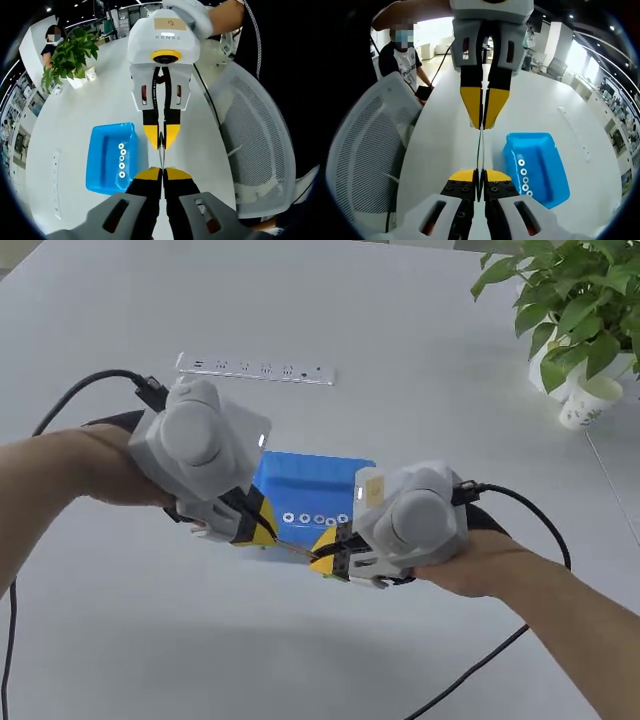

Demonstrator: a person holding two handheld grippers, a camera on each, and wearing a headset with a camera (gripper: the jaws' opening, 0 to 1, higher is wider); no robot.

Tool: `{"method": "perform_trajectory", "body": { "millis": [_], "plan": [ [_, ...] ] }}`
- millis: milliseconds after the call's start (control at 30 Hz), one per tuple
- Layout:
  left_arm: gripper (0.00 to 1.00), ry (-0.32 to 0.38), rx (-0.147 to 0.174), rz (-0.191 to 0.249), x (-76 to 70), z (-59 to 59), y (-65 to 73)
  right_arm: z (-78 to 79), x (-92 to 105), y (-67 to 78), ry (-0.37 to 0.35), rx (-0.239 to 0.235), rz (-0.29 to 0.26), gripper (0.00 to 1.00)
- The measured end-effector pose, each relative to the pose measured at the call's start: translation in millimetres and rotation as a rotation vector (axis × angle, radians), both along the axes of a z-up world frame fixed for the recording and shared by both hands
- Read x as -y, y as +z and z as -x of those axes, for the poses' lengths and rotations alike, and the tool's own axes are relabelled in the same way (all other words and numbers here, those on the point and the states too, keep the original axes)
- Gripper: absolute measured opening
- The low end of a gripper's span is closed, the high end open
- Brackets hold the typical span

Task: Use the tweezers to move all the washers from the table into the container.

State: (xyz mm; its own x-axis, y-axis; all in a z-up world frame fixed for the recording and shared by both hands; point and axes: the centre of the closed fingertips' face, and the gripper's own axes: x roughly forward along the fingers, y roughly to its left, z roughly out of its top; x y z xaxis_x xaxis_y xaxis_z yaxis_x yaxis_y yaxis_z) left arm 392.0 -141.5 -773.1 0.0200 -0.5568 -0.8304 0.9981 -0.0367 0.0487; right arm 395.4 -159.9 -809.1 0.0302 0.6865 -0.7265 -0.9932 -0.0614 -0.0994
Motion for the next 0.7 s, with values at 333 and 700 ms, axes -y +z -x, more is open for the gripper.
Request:
{"method": "perform_trajectory", "body": {
  "millis": [333, 700],
  "plan": [
    [0.04, -0.007, -0.003, -0.007, 1.7, 13.6, -24.7, 14.5, 6.4, -17.7, 0.023, -0.015, 0.041, 0.06],
    [0.05, 0.003, -0.026, -0.019, -2.4, 20.4, -57.0, 23.9, 6.6, -41.0, 0.044, 0.000, 0.064, 0.06]
  ]
}}
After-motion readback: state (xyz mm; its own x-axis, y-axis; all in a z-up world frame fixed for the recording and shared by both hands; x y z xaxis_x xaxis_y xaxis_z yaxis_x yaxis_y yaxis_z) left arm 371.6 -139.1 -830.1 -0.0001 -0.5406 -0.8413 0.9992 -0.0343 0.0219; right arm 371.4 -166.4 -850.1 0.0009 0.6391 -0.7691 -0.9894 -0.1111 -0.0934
